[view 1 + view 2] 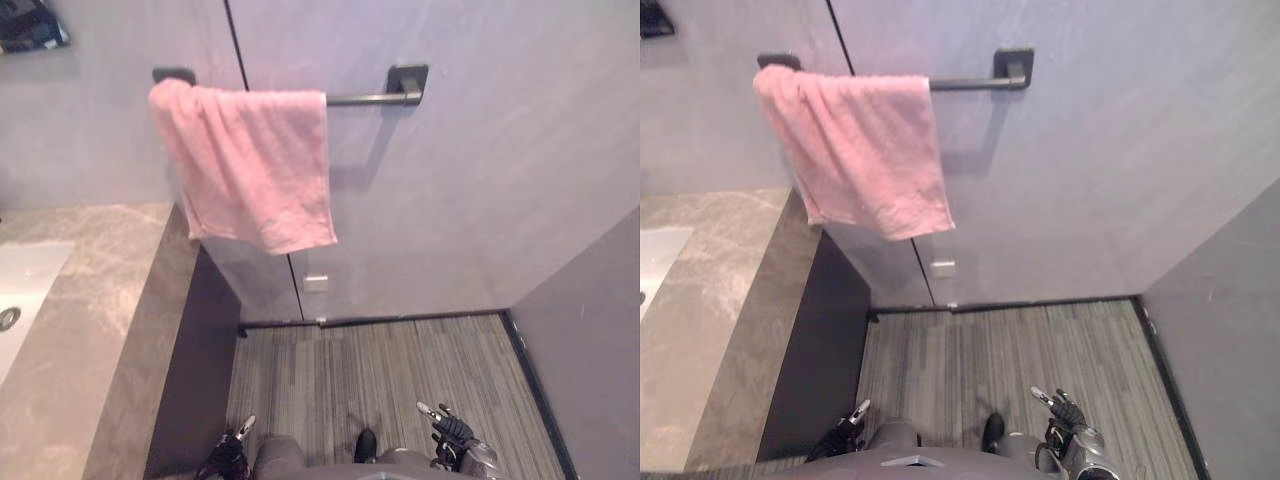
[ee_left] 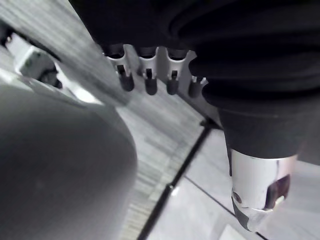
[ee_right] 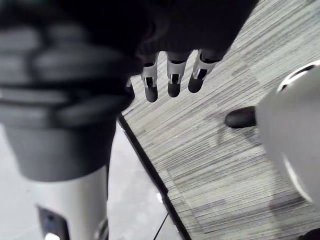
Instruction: Organize washtable
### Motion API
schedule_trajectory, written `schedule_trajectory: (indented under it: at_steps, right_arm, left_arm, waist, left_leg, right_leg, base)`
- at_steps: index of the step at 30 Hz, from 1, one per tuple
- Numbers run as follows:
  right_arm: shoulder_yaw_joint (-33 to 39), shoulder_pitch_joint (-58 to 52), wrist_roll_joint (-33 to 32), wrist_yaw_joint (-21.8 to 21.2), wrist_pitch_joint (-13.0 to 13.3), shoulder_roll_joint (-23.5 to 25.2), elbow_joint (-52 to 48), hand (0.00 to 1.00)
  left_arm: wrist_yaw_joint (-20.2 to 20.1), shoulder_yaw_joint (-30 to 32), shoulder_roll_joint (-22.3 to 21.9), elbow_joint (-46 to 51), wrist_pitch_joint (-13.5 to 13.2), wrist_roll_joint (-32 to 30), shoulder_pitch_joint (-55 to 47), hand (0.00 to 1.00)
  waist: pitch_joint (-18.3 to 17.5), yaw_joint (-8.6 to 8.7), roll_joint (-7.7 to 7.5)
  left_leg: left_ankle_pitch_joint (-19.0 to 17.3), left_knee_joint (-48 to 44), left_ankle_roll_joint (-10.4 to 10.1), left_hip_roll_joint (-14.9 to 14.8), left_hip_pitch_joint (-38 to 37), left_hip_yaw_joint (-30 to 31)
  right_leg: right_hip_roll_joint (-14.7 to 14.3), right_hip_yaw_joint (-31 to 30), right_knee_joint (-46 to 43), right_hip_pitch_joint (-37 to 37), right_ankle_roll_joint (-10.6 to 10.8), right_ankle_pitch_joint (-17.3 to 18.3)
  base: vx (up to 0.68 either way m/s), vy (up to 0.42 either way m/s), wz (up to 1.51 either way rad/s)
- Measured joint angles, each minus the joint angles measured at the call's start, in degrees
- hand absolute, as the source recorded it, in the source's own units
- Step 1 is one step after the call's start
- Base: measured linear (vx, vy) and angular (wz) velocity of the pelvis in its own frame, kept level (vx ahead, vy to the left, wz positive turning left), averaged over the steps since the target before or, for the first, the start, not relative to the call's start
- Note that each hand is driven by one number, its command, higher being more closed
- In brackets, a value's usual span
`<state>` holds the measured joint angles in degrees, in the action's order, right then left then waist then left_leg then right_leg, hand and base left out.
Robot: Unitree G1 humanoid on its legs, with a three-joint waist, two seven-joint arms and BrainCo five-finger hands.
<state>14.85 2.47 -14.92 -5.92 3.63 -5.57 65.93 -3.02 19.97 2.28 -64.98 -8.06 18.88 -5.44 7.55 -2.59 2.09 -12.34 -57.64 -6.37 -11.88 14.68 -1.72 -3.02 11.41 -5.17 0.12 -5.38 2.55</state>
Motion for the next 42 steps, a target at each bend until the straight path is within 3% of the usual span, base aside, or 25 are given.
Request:
schedule_trajectory:
  at_steps: [1, 2, 4, 5, 6, 8, 9, 11, 15, 18, 20, 22, 24, 25, 26, 27, 33, 37, 42]
  right_arm:
    - [0.00, 0.27, 0.14, 0.33, -0.01, 0.04, 0.00, 0.00]
    - [-0.04, 0.41, 0.29, 0.48, 0.00, 0.06, -0.10, 0.00]
    - [-0.37, 0.14, 0.36, 0.58, 0.00, -0.01, -0.20, 0.00]
    - [-1.05, -0.46, 0.46, 0.84, 0.00, -0.16, -0.20, 0.00]
    - [-1.26, -1.18, 0.50, 0.93, -0.01, -0.16, -0.18, 0.00]
    - [-1.37, -1.71, 1.45, 0.90, -0.09, 0.45, -0.03, 0.00]
    - [-1.63, -1.97, 2.84, 0.83, -0.11, 1.02, 0.06, 0.00]
    - [-1.79, -1.84, 3.82, 0.77, -0.10, 1.39, 0.62, 0.00]
    - [-3.54, -1.21, 4.86, 0.18, -0.10, 1.43, 1.60, 0.00]
    - [-3.98, -1.13, 4.89, -0.29, -0.11, 1.81, 1.57, 0.00]
    - [-5.19, -0.91, 4.84, -0.27, -0.02, 1.73, 1.48, 0.00]
    - [-7.33, -0.30, 4.82, -0.23, -0.01, 1.67, 1.36, 0.00]
    - [-11.00, -0.12, 4.80, -0.11, -0.10, 1.72, -0.80, 0.00]
    - [-12.23, -0.57, 4.76, 0.09, -0.03, 1.79, -2.17, 0.00]
    - [-14.48, -1.89, 4.76, 0.50, -0.02, 2.13, -5.93, 0.00]
    - [-16.32, -3.32, 4.77, 1.01, 0.00, 2.27, -10.18, 0.00]
    - [-17.54, -8.73, 4.84, 2.25, 1.86, 0.94, -30.80, 0.00]
    - [-17.72, -11.08, 4.88, 2.07, 2.55, 0.77, -38.91, 0.00]
    - [-20.00, -11.26, 4.85, 1.86, 5.28, -0.09, -49.82, 0.00]
  left_arm:
    - [0.04, 0.39, 0.02, 0.02, 0.04, -0.02, -0.10, 0.00]
    - [0.13, 0.32, -0.06, 0.12, 0.05, -0.05, -1.27, 0.00]
    - [0.19, 0.28, -0.42, 0.09, 0.14, -0.08, -2.79, 0.00]
    - [0.24, 0.29, -0.82, -0.02, 0.33, -0.07, -3.75, 0.00]
    - [0.37, 0.31, -1.13, -0.35, 0.61, -0.06, -4.75, 0.00]
    - [0.61, 0.44, -0.84, -0.33, 0.58, -0.08, -5.57, 0.00]
    - [0.70, 0.25, -0.18, -0.33, 0.58, -0.12, -5.62, 0.00]
    - [0.84, -0.68, 0.79, -0.31, 0.56, -0.22, -5.19, 0.00]
    - [0.90, -3.93, 2.18, -0.08, 0.40, -0.74, -3.28, 0.00]
    - [1.03, -7.04, 2.86, 0.44, -0.28, -0.83, -1.80, 0.00]
    - [1.27, -9.32, 3.15, 0.44, -0.68, -1.39, -1.33, 0.00]
    - [1.47, -10.69, 3.47, 0.49, -0.75, -1.40, -1.27, 0.00]
    - [1.88, -12.39, 3.49, 2.31, -0.91, -1.39, -1.18, 0.00]
    - [2.11, -13.22, 3.62, 3.14, -1.12, -1.30, -1.28, 0.00]
    - [2.48, -14.61, 3.99, 5.88, -1.38, -1.25, -1.51, 0.00]
    - [2.60, -15.63, 4.41, 7.88, -1.81, -1.13, -2.14, 0.00]
    - [2.55, -15.92, -0.04, 16.48, -4.04, 3.45, -6.15, 0.00]
    - [1.88, -15.90, 0.03, 20.26, -3.97, 6.00, -7.80, 0.00]
    - [0.65, -15.74, 0.10, 26.31, -4.18, 9.56, -9.37, 0.00]
  waist:
    - [0.11, -0.08, -0.07]
    - [0.15, -0.27, -0.23]
    - [0.07, -0.29, 0.02]
    - [-0.32, -0.33, 0.55]
    - [-0.63, -0.66, 0.78]
    - [-0.64, -0.63, 0.03]
    - [-1.12, -0.64, -1.70]
    - [-2.07, -0.55, -2.99]
    - [-2.69, -0.65, -2.87]
    - [-2.73, -0.17, -2.78]
    - [-2.64, 0.41, -2.87]
    - [-2.59, 0.46, -2.65]
    - [-2.55, 0.52, -2.46]
    - [-2.75, 0.56, -2.80]
    - [-3.33, 0.54, -4.40]
    - [-3.92, 0.55, -6.26]
    - [-6.50, 0.76, -2.96]
    - [-6.59, 0.61, -3.68]
    - [-6.73, 0.58, -4.08]
  left_leg:
    - [-1.01, 4.76, 0.72, 0.94, 1.48, -1.00]
    - [-1.21, 17.27, 0.78, 3.21, 1.86, -2.02]
    - [0.56, 33.53, 0.46, 5.24, 0.91, -1.69]
    - [4.59, 44.11, 0.71, 6.00, -0.04, -0.31]
    - [10.10, 45.97, 1.18, 6.53, -1.07, 0.43]
    - [12.77, 45.77, 4.01, 8.58, -2.45, 0.03]
    - [11.92, 46.54, 4.84, 10.27, -3.54, -1.21]
    - [10.77, 47.27, 6.18, 12.10, -4.78, -2.34]
    - [9.67, 49.84, 7.88, 13.63, -9.77, -4.25]
    - [8.96, 50.48, 8.92, 13.77, -12.19, -4.44]
    - [8.53, 51.50, 9.53, 13.43, -14.17, -4.34]
    - [8.52, 52.76, 9.52, 12.65, -15.71, -4.41]
    - [8.26, 52.76, 8.46, 11.13, -15.46, -4.40]
    - [8.17, 52.53, 8.07, 11.12, -15.01, -4.37]
    - [7.74, 52.13, 7.15, 11.87, -14.07, -4.21]
    - [7.38, 52.05, 6.36, 12.81, -13.49, -3.85]
    - [9.06, 53.94, 3.64, 8.80, -11.11, -2.01]
    - [9.35, 54.61, 2.95, 7.82, -11.15, -1.14]
    - [9.36, 55.33, 2.96, 8.46, -10.95, -1.23]
  right_leg:
    - [0.51, -0.59, 0.20, 0.87, 0.47, 0.79]
    - [1.72, -1.77, 0.11, 1.74, 0.91, 2.47]
    - [2.62, -2.90, 0.30, 2.58, 2.15, 3.50]
    - [2.74, -3.54, 0.67, 3.25, 3.15, 4.19]
    - [2.93, -4.54, 0.23, 3.79, 4.40, 5.36]
    - [4.95, -5.30, -1.86, 4.78, 6.69, 7.74]
    - [6.99, -5.81, -3.08, 4.93, 7.68, 9.01]
    - [9.05, -6.23, -4.01, 4.99, 7.96, 9.43]
    - [10.48, -8.44, -10.12, 4.55, 8.89, 8.81]
    - [11.08, -9.08, -22.68, -0.56, 10.45, 7.66]
    - [11.58, -9.08, -29.61, -3.16, 9.80, 7.33]
    - [11.47, -7.50, -29.76, -4.45, 8.96, 10.97]
    - [11.22, -5.64, -21.02, -6.13, 9.24, 12.02]
    - [11.34, -5.87, -17.24, -6.02, 9.79, 11.17]
    - [12.11, -6.21, -11.10, -6.62, 9.94, 6.22]
    - [13.10, -6.76, -9.48, -7.25, 11.12, 3.72]
    - [8.47, -5.05, -1.47, -6.80, 9.79, 0.69]
    - [7.27, -4.11, 0.71, -5.47, 8.68, -0.69]
    - [7.46, -4.09, 3.13, -4.87, 9.08, -1.78]
  base:
    - [-0.38, 0.066, -0.32]
    - [-0.41, 0.089, -0.34]
    - [-0.35, 0.103, -0.31]
    - [-0.12, 0.157, -0.35]
    - [0.02, 0.194, -0.31]
    - [0.34, 0.236, -0.13]
    - [0.37, 0.197, -0.05]
    - [0.33, 0.136, -0.11]
    - [0.29, 0.131, -0.24]
    - [0.17, 0.095, -0.05]
    - [0.13, 0.019, -0.02]
    - [0.05, -0.026, -0.11]
    - [-0.15, -0.019, -0.07]
    - [-0.29, -0.025, 0.01]
    - [-0.23, -0.112, 0.14]
    - [-0.19, -0.139, 0.15]
    - [0.01, -0.134, 0.03]
    - [0.06, -0.055, 0.10]
    - [0.05, 0.015, 0.00]
